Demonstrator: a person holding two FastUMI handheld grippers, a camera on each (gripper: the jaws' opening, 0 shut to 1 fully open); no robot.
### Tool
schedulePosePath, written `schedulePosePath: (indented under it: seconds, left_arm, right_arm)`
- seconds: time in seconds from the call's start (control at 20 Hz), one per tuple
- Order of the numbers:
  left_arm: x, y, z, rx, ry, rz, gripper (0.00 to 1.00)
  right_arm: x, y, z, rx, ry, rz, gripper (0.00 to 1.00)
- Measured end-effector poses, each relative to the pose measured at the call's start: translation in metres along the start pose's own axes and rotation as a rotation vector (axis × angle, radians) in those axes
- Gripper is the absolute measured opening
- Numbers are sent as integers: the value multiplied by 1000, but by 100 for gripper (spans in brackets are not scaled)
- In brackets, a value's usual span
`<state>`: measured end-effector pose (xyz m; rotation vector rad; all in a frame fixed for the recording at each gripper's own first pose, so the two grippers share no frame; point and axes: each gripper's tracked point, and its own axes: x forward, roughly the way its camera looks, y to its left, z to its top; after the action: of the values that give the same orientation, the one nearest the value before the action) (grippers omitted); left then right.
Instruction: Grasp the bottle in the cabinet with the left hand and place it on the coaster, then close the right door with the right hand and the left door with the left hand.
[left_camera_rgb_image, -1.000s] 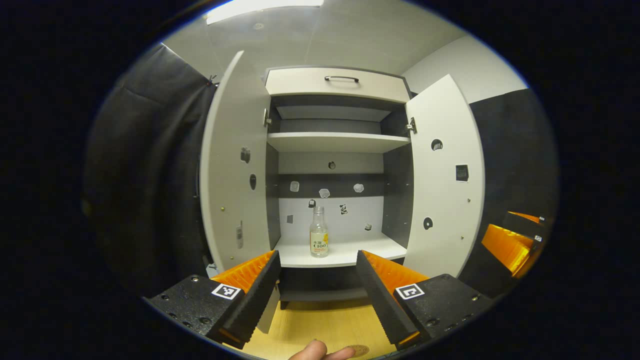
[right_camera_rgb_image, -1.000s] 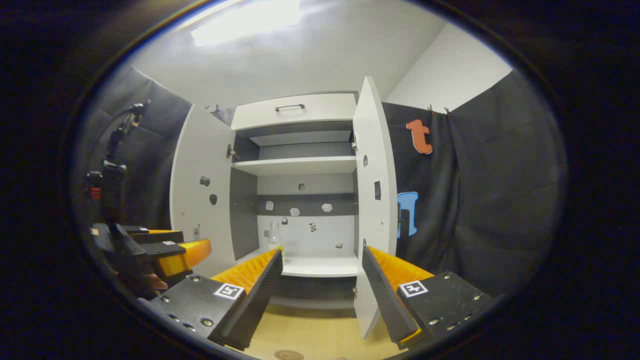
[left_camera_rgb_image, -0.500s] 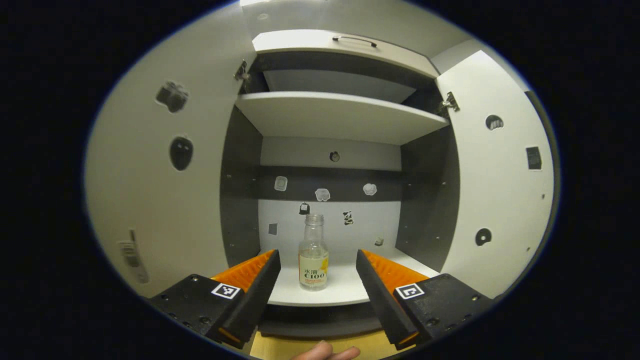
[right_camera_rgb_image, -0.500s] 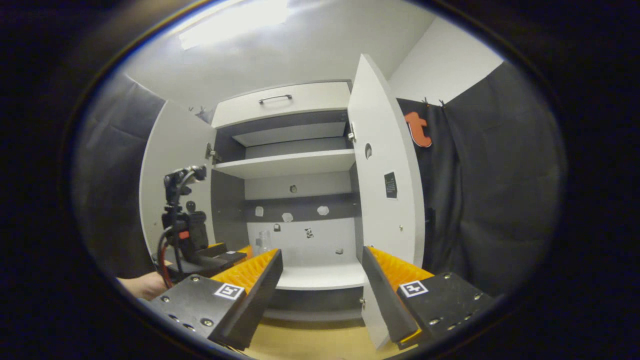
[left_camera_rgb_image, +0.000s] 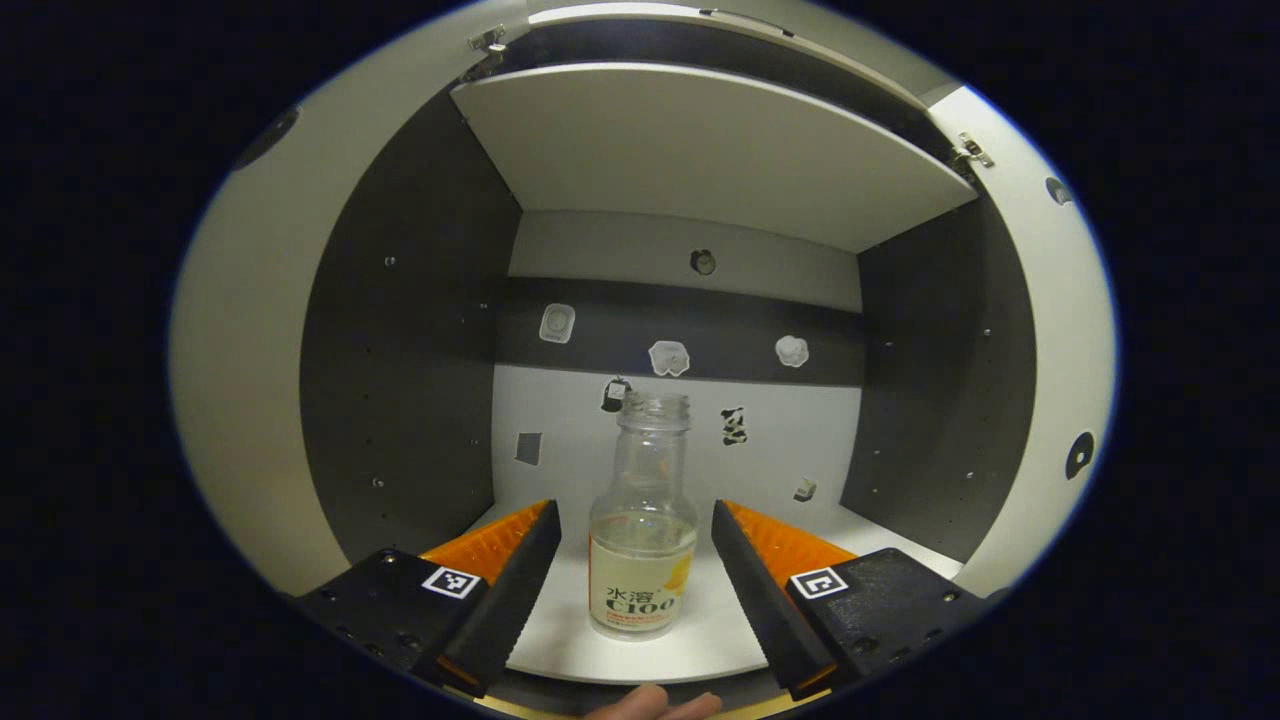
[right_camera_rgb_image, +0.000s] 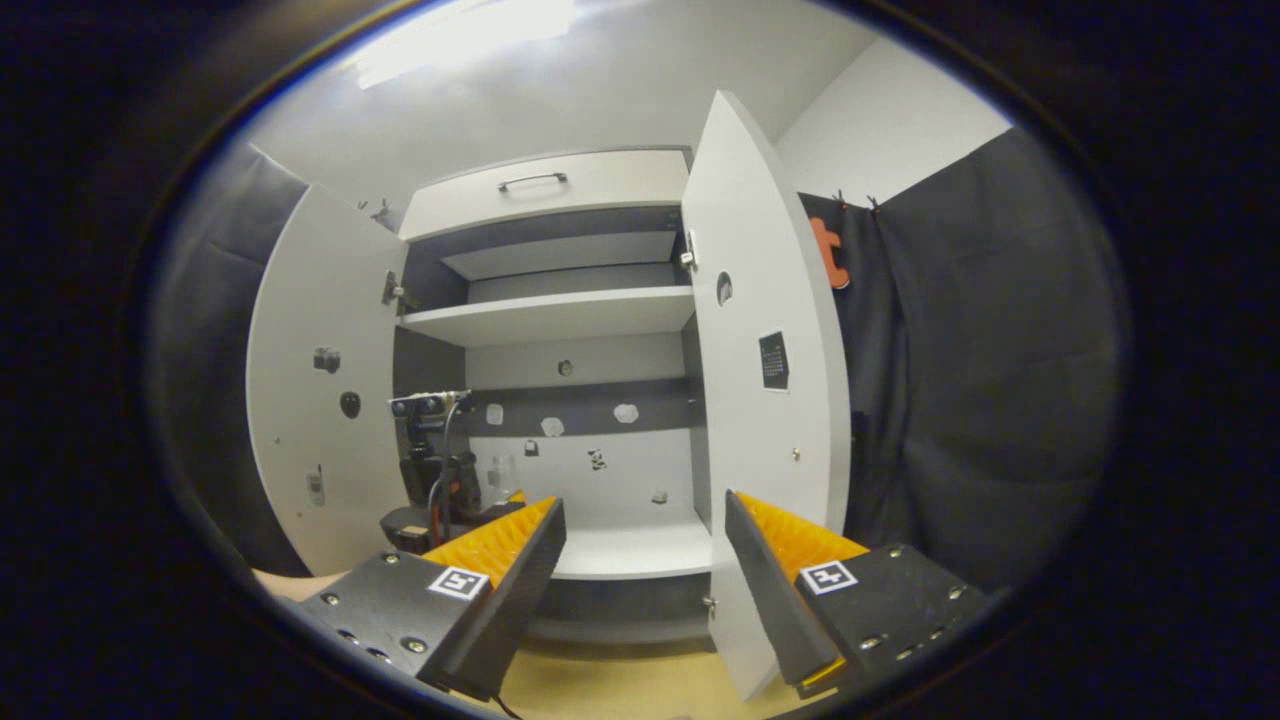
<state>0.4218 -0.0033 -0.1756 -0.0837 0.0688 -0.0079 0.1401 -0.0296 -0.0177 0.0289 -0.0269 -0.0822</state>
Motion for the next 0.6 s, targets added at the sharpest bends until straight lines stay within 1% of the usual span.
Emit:
schedulePosePath:
  seconds: [0.05,0.1,0.15,0.2,0.3,0.35,0.4,0.5,0.6]
  left_arm:
    - [7,0,-6,-10,20,-3,96]
    - [17,1,-11,-15,38,-7,97]
    - [24,1,-13,-10,38,-14,97]
    - [33,3,-15,2,42,-13,97]
    - [41,4,-17,39,52,-17,97]
    - [40,4,-19,48,60,-17,96]
    - [37,1,-16,42,63,-30,81]
    - [23,-7,-7,14,61,-64,81]
    - [6,-9,5,8,51,-69,81]
  right_arm:
    - [-4,-2,-1,-9,-2,-11,95]
    - [-9,-3,-2,-11,-4,-17,98]
    - [-14,-3,-3,-7,-2,-13,95]
    - [-19,-3,-3,-2,-1,-13,97]
    - [-29,-10,3,-6,-11,-32,97]
    - [-35,-12,6,-10,-13,-39,97]
    - [-40,-14,8,-12,-18,-42,98]
    - [-55,-13,13,-15,-27,-28,97]
    - [-71,-16,15,-19,-29,-24,97]
